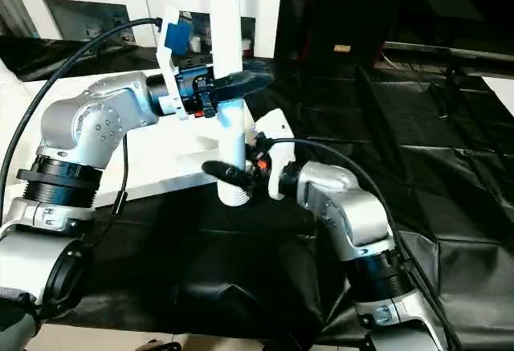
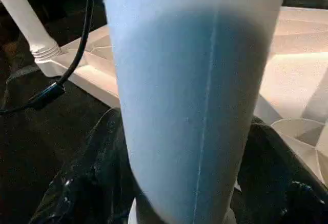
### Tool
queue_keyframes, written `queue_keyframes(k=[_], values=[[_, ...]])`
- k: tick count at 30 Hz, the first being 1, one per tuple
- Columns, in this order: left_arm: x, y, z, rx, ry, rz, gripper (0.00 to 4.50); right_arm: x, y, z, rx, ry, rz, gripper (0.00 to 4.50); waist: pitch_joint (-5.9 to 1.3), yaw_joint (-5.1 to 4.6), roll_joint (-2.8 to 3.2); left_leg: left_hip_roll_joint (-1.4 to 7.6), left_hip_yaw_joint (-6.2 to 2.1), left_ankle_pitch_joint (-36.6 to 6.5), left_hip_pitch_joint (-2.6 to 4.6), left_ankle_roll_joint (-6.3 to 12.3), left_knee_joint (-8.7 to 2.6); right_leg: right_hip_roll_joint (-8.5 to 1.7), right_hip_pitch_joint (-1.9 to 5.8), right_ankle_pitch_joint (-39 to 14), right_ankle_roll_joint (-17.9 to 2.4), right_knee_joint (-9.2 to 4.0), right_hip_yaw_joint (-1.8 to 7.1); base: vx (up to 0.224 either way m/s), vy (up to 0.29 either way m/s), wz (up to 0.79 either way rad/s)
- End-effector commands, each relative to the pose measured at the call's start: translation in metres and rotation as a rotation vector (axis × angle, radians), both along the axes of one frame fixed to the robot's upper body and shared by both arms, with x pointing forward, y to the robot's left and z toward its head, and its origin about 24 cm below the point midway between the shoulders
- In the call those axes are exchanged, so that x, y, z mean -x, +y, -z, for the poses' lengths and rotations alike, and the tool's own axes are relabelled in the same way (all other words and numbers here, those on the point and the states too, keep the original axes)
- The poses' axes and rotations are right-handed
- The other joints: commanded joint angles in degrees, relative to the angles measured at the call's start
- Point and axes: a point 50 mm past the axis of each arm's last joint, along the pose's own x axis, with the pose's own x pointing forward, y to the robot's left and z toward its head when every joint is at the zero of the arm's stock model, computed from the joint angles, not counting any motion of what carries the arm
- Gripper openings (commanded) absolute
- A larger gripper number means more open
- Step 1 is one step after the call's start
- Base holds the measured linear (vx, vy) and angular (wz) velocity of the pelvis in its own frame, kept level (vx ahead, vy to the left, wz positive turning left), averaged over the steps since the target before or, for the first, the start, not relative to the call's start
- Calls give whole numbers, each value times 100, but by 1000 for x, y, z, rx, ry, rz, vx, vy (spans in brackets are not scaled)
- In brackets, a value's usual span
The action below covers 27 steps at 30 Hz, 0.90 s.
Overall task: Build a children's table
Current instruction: Insert table leg to table base
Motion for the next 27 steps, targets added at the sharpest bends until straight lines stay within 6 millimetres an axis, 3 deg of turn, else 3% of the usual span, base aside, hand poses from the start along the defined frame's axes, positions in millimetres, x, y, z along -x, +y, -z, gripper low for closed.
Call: queue_keyframes(k=[1, 10, 18, 21, 27], values=[[3, -4, -10, -13, -55, 34, 175, 0, -3, 5, 8, 28, 14, 280, -496, 29, 96, -27, 44, -330, 18, 85, -327, -242, 524, 303, -1541, -312, 138, 0, 0, 0], [4, -4, -10, -23, -57, 46, 175, 0, -3, 6, 11, 34, 9, 202, -493, 28, 88, -27, 45, -323, 16, 93, -327, -241, 523, 273, -1521, -316, 138, 0, 0, 0], [3, -4, -9, -40, -74, 28, 175, 1, -2, 7, 10, 37, 3, 192, -496, 33, 92, -28, 42, -311, 12, 86, -327, -242, 530, 298, -1523, -309, 136, 0, 0, 0], [-1, -2, -5, -53, -38, -16, 244, -1, -2, 7, 5, 27, 14, 191, -497, 33, 105, -29, 41, -345, 11, 70, -325, -248, 532, 257, -1519, -315, 137, 0, 0, 0], [-5, 0, -6, 21, -86, -80, 289, -4, -3, 4, -38, -4, 59, 189, -503, 28, 105, -38, 40, -325, -2, 77, -315, -244, 542, 339, -1544, -322, 137, 0, 0, 0]])
